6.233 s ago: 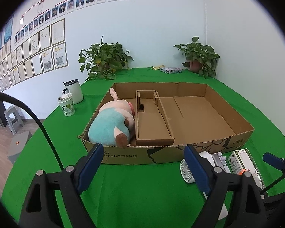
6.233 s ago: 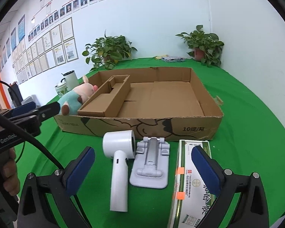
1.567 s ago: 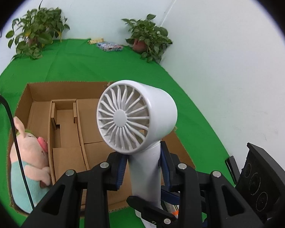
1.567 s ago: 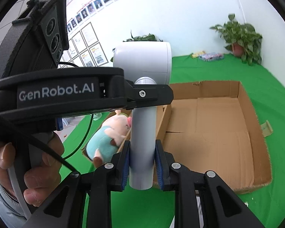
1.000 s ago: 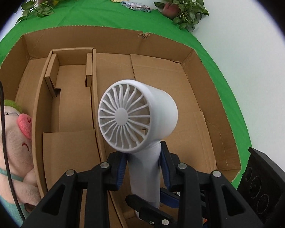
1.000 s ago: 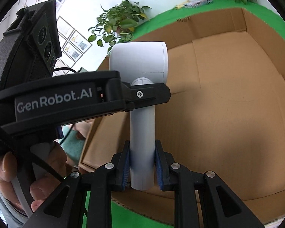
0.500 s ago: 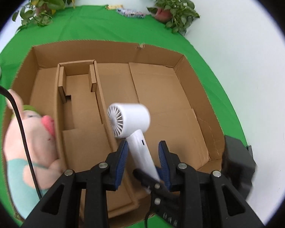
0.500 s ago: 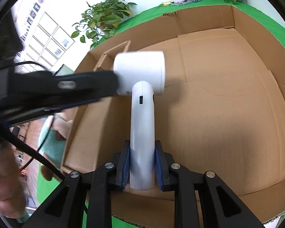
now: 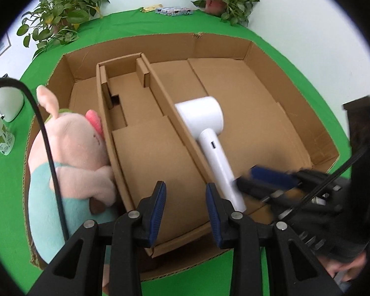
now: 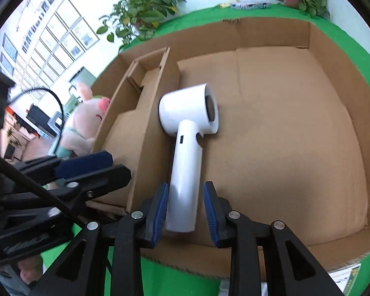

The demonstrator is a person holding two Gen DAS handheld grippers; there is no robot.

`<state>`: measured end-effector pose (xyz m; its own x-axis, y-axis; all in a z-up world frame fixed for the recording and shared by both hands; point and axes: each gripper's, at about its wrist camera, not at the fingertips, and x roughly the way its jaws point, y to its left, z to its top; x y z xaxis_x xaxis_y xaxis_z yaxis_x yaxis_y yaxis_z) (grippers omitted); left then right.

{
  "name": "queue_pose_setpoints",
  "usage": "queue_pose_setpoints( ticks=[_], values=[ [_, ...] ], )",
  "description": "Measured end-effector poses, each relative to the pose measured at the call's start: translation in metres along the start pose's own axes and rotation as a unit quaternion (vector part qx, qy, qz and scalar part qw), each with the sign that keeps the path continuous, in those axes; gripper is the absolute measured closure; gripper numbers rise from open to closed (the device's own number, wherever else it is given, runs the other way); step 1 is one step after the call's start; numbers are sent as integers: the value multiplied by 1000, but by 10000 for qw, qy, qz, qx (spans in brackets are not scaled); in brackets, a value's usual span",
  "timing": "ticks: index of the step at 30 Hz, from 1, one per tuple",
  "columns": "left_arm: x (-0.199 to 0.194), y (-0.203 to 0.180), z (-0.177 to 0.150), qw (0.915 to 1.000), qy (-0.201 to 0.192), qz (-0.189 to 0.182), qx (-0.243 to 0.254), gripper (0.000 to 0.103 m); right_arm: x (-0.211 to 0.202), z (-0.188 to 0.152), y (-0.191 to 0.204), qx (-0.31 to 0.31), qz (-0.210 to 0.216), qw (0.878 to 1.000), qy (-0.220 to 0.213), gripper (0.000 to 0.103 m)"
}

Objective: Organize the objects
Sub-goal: 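Lower the hair dryer into the box beside the insert and open the right gripper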

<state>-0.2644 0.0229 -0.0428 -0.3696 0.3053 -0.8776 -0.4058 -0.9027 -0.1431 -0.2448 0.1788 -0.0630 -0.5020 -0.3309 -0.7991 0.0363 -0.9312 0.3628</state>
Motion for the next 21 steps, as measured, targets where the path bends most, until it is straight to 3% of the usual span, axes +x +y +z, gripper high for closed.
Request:
queue_pose_setpoints(
  ticks=[4, 13, 21],
  values=[
    [-2, 6, -8, 10000, 28, -18, -33, 72, -12, 1, -13, 66, -69, 9999, -89, 75],
    [-11, 11, -22, 9994, 286, -16, 215, 72, -1, 3, -2, -135, -82, 9999, 42, 76],
    [-15, 14, -27, 9996, 271, 24, -2, 72, -3, 4, 5, -213, -115, 9997, -13, 75]
  ],
)
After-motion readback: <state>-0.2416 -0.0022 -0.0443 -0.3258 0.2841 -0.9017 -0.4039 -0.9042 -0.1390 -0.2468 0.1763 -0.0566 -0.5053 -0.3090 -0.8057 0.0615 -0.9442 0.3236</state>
